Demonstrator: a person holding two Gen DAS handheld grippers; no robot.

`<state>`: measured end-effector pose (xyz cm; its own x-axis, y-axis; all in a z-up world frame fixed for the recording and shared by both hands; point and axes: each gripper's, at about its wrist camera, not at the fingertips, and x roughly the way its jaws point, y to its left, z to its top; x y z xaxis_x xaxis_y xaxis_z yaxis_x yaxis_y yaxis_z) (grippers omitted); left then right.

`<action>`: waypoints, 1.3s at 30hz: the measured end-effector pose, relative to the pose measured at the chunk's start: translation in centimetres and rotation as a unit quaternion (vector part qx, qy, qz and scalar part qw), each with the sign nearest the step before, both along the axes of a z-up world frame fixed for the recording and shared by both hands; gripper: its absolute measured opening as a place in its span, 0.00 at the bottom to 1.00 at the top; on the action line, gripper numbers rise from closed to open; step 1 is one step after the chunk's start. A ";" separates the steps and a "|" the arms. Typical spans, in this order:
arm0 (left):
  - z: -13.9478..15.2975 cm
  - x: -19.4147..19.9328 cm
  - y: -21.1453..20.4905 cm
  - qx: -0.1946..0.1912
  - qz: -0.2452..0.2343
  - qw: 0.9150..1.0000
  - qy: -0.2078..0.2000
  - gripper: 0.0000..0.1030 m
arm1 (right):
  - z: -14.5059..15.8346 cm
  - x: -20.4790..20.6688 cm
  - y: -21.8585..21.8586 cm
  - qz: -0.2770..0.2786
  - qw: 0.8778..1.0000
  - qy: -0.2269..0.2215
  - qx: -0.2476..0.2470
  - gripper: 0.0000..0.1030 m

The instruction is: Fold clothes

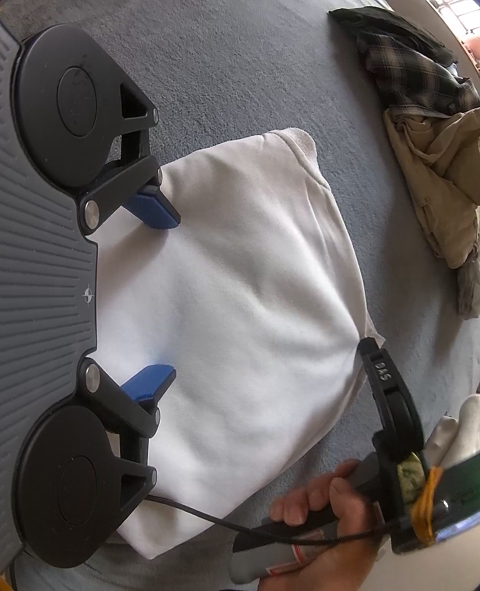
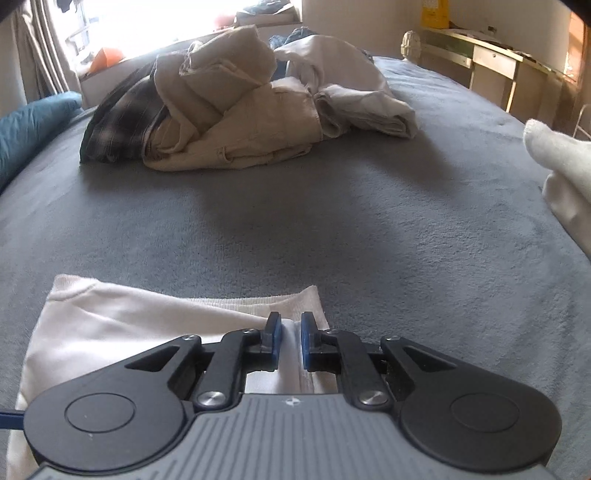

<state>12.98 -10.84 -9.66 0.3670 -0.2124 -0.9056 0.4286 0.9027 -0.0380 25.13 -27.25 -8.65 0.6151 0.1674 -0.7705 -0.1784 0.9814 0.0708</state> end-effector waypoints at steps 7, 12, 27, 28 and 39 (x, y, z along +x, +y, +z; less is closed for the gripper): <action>0.2 -0.3 0.3 -0.015 0.003 1.000 -0.004 0.95 | 1.6 -1.8 0.4 0.022 1.000 -0.007 0.009 0.10; 1.5 -0.6 2.7 -0.049 0.049 0.997 -0.043 1.00 | 2.3 -2.3 0.1 0.014 0.999 -0.009 0.034 0.10; -1.1 0.8 8.0 -0.026 0.135 0.990 -0.027 0.99 | 1.8 -3.3 1.9 0.012 1.000 -0.010 -0.002 0.09; -1.1 0.7 8.4 -0.033 0.138 0.990 -0.024 0.99 | 2.7 -3.4 2.8 0.032 0.999 -0.021 0.009 0.09; -1.0 -1.1 11.7 -0.077 0.152 0.985 -0.005 1.00 | 0.7 1.2 13.9 0.210 0.974 0.060 0.053 0.07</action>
